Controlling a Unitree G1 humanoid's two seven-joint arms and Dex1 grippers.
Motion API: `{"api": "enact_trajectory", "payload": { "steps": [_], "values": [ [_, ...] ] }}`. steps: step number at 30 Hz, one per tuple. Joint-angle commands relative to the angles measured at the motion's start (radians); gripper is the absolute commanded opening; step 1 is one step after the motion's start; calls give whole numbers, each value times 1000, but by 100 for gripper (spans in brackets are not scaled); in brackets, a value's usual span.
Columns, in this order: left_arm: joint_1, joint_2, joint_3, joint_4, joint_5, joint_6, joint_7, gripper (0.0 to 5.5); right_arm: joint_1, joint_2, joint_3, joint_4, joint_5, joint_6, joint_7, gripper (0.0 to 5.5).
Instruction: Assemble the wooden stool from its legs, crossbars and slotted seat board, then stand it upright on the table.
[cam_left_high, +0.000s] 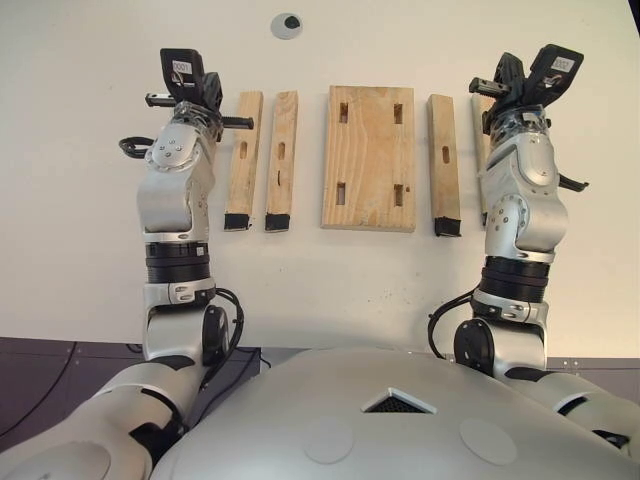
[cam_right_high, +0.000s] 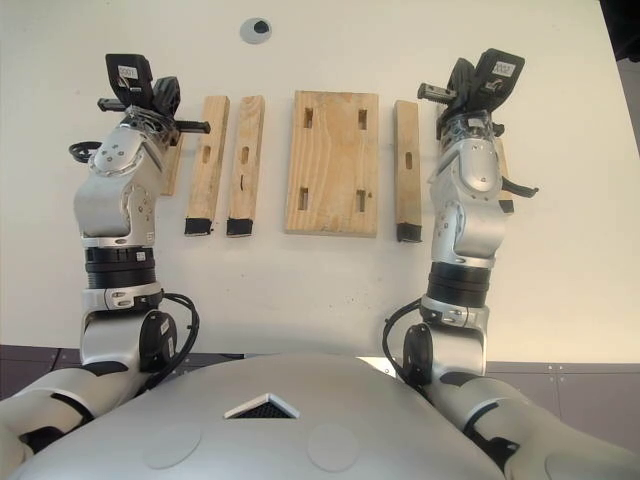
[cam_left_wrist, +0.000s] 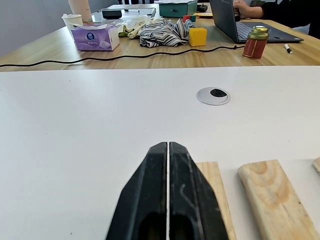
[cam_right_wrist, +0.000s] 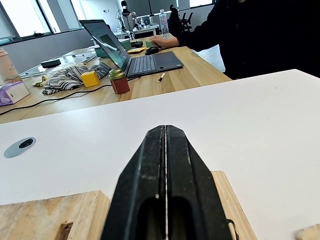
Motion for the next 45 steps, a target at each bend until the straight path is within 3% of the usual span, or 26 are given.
{"api": "enact_trajectory", "payload": {
  "steps": [1, 6, 11, 18, 29, 36, 45],
  "values": [
    [17, 29, 0, -6, 8, 16, -16, 2, 15, 19, 8, -10, 6, 2, -5, 0],
    [77, 67, 21, 6, -19, -27, -85, 2, 30, 28, 14, -28, 4, 1, -19, 0],
    [208, 133, 7, -51, -14, -290, -236, 2, 35, 26, 14, -26, 7, -6, -27, 0],
    [382, 206, 113, -31, -59, -298, -286, 118, 48, 23, 13, -19, 8, -9, -25, 0],
    [379, 190, 112, -65, -165, -169, -327, 281, 89, 39, -4, -48, 5, -13, -48, 0],
    [474, 205, 49, -3, -95, -173, -326, 281, 108, 47, -9, -51, 7, -10, -50, 0],
    [464, 168, 75, 49, -110, -224, -313, 145, 86, 37, -18, -33, 8, -14, -45, 0]
  ]
}}
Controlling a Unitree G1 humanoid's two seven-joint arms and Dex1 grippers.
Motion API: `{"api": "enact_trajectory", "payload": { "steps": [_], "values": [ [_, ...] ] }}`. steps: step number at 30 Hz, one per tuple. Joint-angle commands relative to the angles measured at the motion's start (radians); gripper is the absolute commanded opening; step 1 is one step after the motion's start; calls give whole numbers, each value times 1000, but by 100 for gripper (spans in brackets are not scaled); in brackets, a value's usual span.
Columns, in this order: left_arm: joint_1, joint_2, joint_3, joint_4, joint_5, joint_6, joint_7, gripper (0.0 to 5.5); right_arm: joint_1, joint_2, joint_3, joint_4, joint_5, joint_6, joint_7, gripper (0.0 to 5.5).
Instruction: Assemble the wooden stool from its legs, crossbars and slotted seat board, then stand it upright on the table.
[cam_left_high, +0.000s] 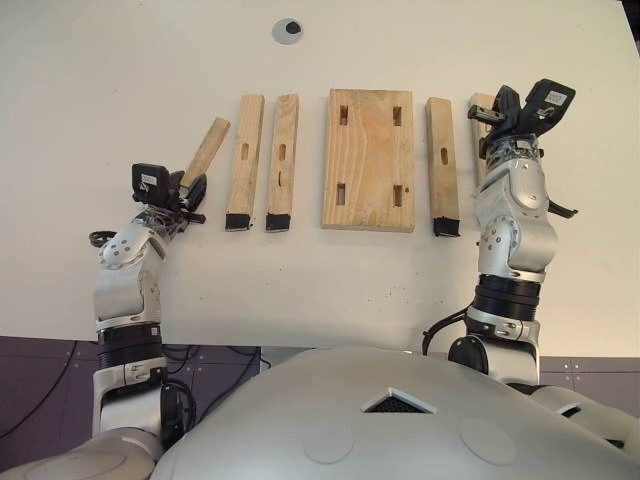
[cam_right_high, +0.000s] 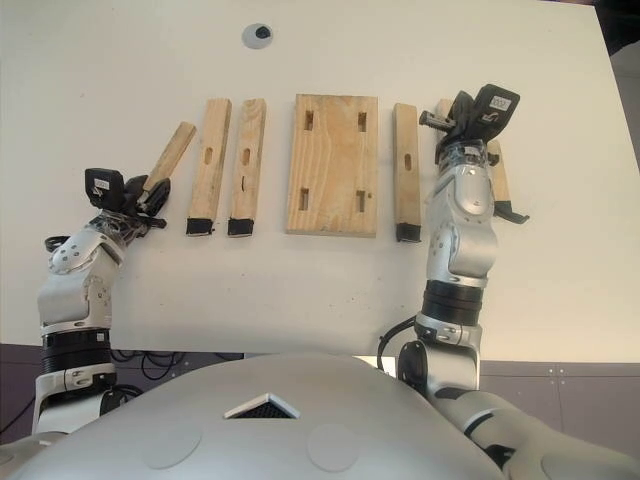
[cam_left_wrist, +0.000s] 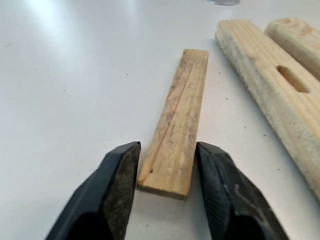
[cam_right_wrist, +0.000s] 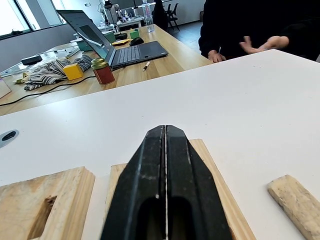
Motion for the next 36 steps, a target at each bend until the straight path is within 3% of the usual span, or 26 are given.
{"api": "enact_trajectory", "payload": {
  "steps": [1, 7, 9, 12, 15, 18, 23, 36],
  "values": [
    [26, -30, -15, 36, 5, 10, 13, 130, -17, -4, -8, 4, 9, -1, 2, 0],
    [-145, -72, 24, -112, -29, -62, 107, 124, -88, -56, -33, 15, 81, 51, 99, 19],
    [-263, -98, -24, -177, -34, -51, 119, 124, -168, -65, -61, 30, 235, 166, 210, 49],
    [-364, -167, -154, -305, -31, -37, 110, 124, -315, -62, -185, 65, 675, 501, 346, 99],
    [-341, -205, -235, -429, -65, 5, 99, 124, -387, -94, -273, 70, 1038, 698, 381, 150],
    [-311, -215, -296, -478, -82, 36, 70, 124, -397, -118, -302, 89, 1232, 772, 354, 196],
    [-286, -212, -373, -531, -87, 70, 40, 124, -383, -146, -257, 112, 1331, 806, 275, 280],
    [-279, -203, -405, -554, -77, 77, 34, 124, -390, -221, -205, 190, 1266, 745, 229, 283]
  ]
}}
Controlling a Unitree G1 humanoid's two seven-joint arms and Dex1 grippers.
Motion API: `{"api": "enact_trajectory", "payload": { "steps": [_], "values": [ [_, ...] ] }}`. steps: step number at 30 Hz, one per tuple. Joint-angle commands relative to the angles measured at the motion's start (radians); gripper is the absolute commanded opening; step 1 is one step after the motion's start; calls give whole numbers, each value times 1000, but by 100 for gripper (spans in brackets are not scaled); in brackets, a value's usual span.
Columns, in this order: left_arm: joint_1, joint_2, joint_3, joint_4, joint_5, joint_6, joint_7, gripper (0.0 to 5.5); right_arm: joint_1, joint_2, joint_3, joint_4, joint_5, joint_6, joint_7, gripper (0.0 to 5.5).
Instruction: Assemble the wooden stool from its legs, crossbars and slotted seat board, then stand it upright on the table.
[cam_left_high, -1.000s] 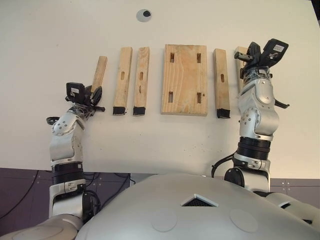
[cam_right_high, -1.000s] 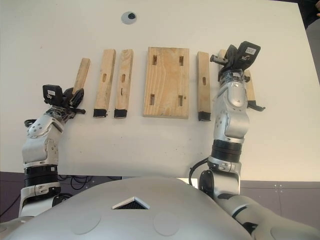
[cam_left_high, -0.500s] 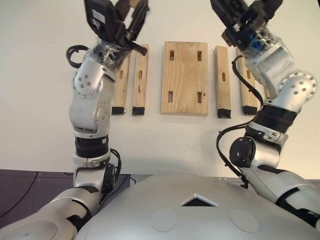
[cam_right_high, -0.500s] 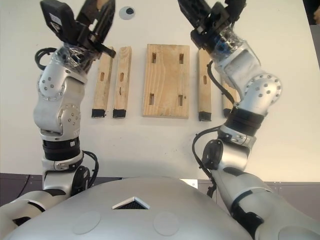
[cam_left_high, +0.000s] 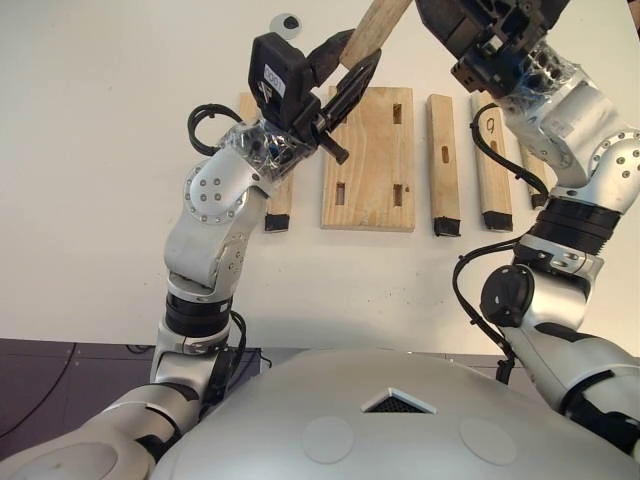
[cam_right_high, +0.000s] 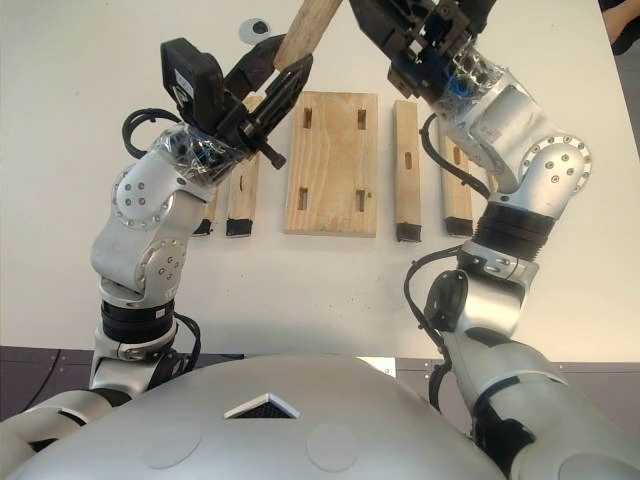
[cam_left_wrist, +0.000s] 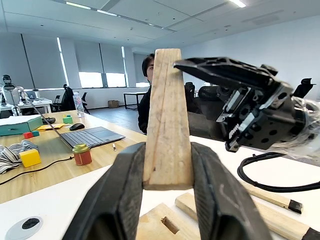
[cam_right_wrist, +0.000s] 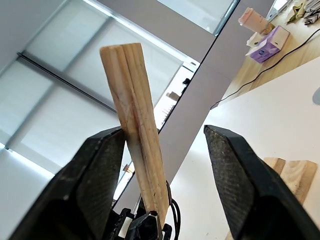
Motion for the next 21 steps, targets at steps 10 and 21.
{"api": "enact_trajectory", "payload": {
  "steps": [10, 21],
  "values": [
    [21, 62, -66, 6, 97, -41, -32, 124, -24, -15, 8, 47, -20, -51, -16, 225],
    [15, 56, -56, 43, 140, -77, -24, 124, -25, -13, 10, 63, -51, -89, -36, 55]
  ]
}}
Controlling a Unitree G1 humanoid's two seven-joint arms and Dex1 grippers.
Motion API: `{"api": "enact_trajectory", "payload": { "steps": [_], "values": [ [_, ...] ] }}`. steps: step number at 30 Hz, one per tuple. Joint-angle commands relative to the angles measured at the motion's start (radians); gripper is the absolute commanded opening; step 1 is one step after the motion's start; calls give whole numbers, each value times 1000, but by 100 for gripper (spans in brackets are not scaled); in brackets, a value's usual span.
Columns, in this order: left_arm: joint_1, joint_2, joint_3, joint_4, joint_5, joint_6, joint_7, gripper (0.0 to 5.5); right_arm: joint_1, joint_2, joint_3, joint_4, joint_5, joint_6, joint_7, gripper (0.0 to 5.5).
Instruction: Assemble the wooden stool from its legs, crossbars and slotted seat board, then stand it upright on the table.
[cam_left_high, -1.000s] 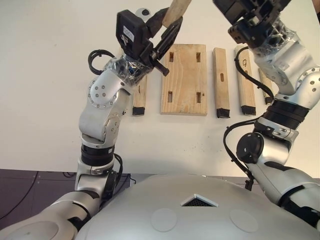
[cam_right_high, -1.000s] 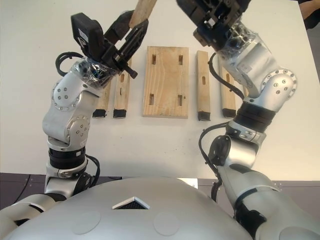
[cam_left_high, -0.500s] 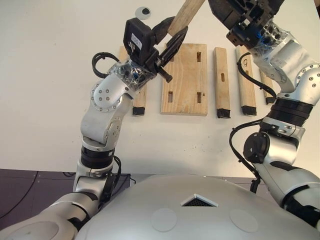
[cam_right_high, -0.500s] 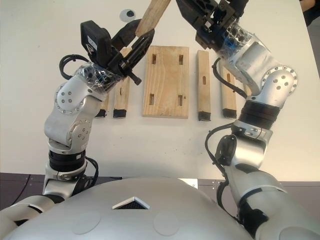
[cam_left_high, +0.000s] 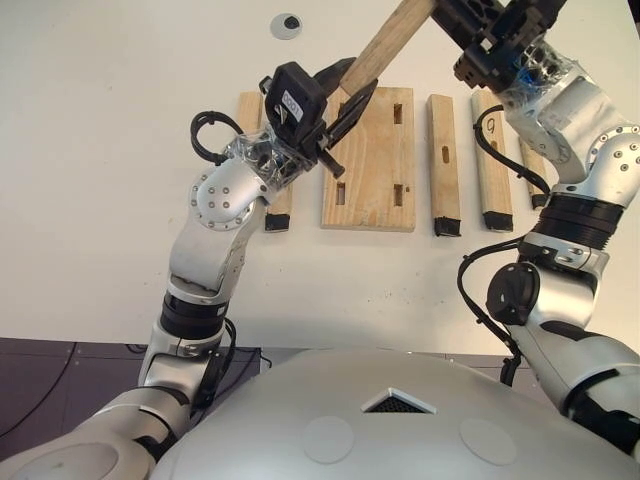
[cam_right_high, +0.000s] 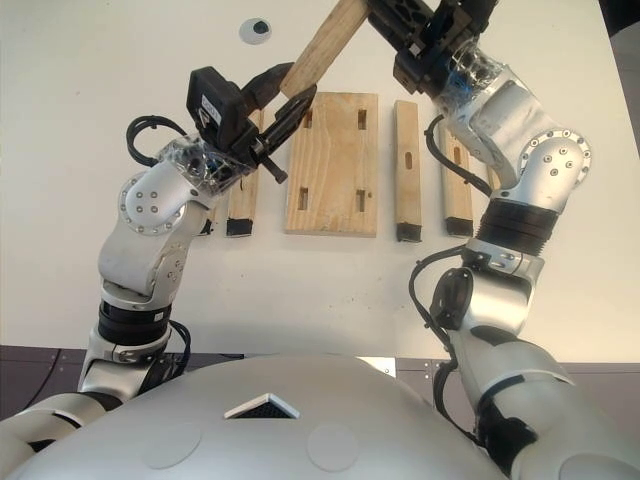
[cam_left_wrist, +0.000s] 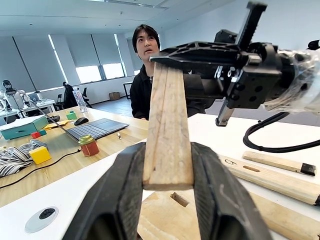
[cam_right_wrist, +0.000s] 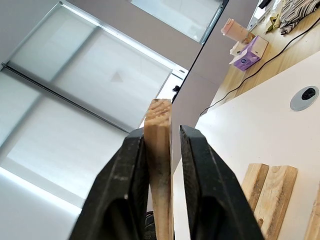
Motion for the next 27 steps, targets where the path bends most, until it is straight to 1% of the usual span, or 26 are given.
{"api": "enact_trajectory", "payload": {
  "steps": [1, 6, 9, 10, 12, 13, 14, 15, 16, 17, 21, 25, 27],
  "values": [
    [-4, -3, 5, 7, 21, -21, 3, 124, -13, -11, -1, 1, -31, -25, -26, 45],
    [-8, -8, 6, 32, 38, -21, 7, 124, -4, 12, -2, -21, -35, -56, -48, 40],
    [-3, -15, 13, 42, 37, -18, 9, 124, -13, 19, -2, -1, -75, -92, -64, 40],
    [-1, -16, 16, 41, 34, -13, 8, 160, -14, 21, 5, 2, -99, -106, -65, 40],
    [4, -18, 22, 41, 33, -8, 10, 194, -12, 33, 8, 5, -139, -146, -78, 39],
    [6, -20, 28, 41, 31, -5, 15, 203, -9, 33, 15, 8, -180, -177, -84, 39],
    [4, -28, 41, 44, 31, 0, 30, 224, 1, 23, 27, 9, -243, -221, -89, 39],
    [5, -32, 53, 43, 30, 5, 40, 228, 6, 18, 38, 9, -289, -252, -91, 39],
    [-1, -44, 79, 54, 30, 17, 69, 248, 22, 5, 42, -6, -339, -289, -89, 39],
    [-6, -52, 105, 64, 31, 26, 95, 253, 38, -2, 40, -25, -370, -315, -87, 39],
    [-20, -57, 199, 117, 70, 44, 197, 254, 112, -39, 20, -126, -450, -365, -69, 39],
    [0, -90, 243, 184, 119, 11, 301, 254, 180, -87, 23, -187, -524, -380, -37, 39],
    [-2, -109, 293, 222, 84, -3, 314, 221, 260, -65, 45, -281, -539, -365, -57, 39]
  ]
}}
